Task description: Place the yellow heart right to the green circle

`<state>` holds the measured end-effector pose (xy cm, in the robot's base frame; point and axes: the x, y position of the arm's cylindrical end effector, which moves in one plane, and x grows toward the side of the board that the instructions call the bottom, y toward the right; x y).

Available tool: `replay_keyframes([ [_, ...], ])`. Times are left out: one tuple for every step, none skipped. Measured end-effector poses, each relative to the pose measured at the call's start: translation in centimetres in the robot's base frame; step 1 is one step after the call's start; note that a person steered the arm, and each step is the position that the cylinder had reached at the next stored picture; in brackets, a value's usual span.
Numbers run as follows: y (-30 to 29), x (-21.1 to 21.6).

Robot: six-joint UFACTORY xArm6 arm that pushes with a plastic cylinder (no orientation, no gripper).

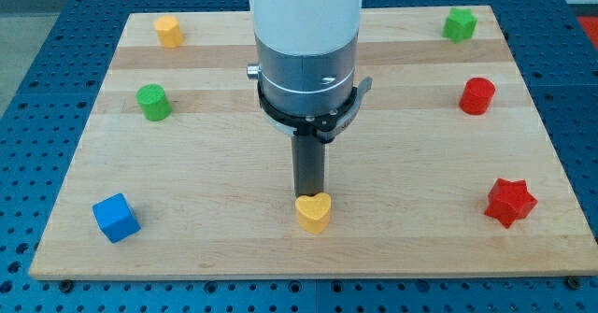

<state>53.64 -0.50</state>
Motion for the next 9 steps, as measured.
replay_keyframes([
  [0.0, -0.1],
  [0.1, -1.2],
  [2.3, -2.2],
  [5.2, -2.2],
  [6.6, -1.1],
  [6.6, 0.9],
  [6.5, 3.2],
  [5.1, 5.5],
  [3.3, 5.7],
])
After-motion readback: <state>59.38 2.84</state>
